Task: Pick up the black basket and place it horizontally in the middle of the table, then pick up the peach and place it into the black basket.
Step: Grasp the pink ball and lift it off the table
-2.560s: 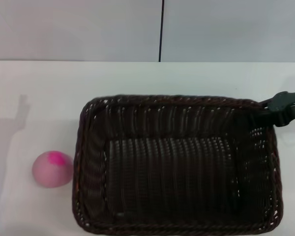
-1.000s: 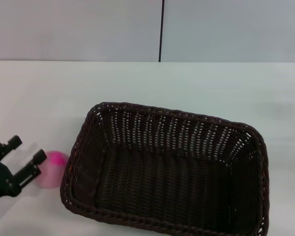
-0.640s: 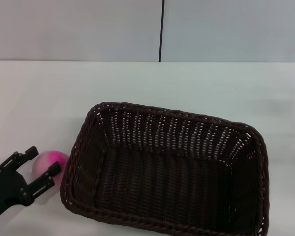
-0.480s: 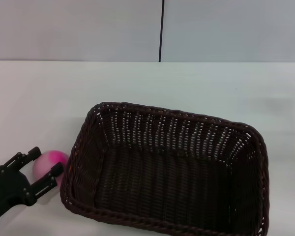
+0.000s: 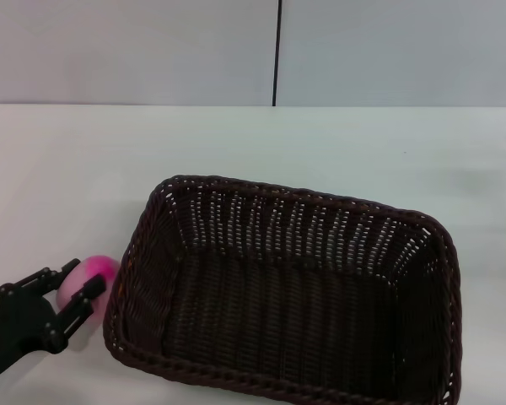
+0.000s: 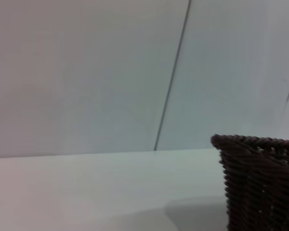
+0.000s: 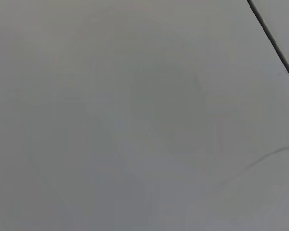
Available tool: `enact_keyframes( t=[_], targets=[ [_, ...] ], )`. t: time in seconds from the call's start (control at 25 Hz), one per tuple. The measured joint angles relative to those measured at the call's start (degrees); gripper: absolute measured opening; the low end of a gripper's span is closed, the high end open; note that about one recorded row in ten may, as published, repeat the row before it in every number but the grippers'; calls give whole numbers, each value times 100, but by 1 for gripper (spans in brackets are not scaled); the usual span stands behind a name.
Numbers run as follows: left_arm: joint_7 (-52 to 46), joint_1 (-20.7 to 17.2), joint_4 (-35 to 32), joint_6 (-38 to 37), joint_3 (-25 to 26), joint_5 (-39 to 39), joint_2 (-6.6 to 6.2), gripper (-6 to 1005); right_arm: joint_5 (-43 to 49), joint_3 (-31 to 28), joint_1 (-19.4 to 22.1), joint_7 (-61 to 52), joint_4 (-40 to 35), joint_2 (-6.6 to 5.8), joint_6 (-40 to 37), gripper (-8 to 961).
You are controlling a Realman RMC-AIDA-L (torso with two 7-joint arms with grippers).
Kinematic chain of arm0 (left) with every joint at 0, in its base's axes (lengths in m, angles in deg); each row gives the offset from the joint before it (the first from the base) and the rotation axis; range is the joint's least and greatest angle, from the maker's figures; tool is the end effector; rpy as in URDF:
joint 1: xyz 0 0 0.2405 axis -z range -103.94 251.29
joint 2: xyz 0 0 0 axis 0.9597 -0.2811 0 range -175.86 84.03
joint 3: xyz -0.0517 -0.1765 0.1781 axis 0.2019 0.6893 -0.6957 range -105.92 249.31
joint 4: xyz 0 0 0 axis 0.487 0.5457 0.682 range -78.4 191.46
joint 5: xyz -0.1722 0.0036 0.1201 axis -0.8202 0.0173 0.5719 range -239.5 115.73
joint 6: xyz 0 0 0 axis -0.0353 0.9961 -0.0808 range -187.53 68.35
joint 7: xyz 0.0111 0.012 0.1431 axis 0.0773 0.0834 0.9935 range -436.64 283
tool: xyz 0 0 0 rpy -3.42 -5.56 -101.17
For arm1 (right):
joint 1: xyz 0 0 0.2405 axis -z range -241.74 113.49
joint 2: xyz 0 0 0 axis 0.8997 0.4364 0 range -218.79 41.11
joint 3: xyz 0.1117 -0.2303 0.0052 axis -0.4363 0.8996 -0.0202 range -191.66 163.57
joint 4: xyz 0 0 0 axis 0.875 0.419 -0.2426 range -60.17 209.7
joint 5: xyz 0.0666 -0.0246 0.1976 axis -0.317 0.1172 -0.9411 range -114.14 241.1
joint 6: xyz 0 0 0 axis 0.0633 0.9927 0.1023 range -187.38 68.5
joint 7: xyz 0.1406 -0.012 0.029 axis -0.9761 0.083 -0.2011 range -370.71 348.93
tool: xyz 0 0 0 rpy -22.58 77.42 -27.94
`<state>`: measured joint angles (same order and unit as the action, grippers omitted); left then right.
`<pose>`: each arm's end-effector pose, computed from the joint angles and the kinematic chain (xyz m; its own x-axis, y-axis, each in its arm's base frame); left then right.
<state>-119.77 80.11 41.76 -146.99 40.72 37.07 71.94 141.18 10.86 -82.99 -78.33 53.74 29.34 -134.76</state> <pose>-0.3776 0.1826 -0.0189 0.6609 0.2832 0.6950 0.6859 -0.6037 -0.4063 0.3622 0.3060 0.0583 0.3201 -0.1172 -0.9401 -0.9157 -0.2929 -0.2753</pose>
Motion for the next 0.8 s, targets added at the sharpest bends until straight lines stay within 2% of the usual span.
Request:
enact_keyframes(
  t=[0.28,0.4,0.64,0.8],
  targets=[
    [3,58,15,14,-5,74,0,355,-12,-4,-25,59,28,13,59,625],
    [12,62,26,4,14,74,0,284,-12,-3,-50,64,31,21,84,625],
    [24,69,40,-140,109,34,1,243,-9,-3,-84,68,93,28,95,624],
    [7,111,93,-354,454,4,6,226,-9,-3,-112,81,141,27,162,624]
  ],
)
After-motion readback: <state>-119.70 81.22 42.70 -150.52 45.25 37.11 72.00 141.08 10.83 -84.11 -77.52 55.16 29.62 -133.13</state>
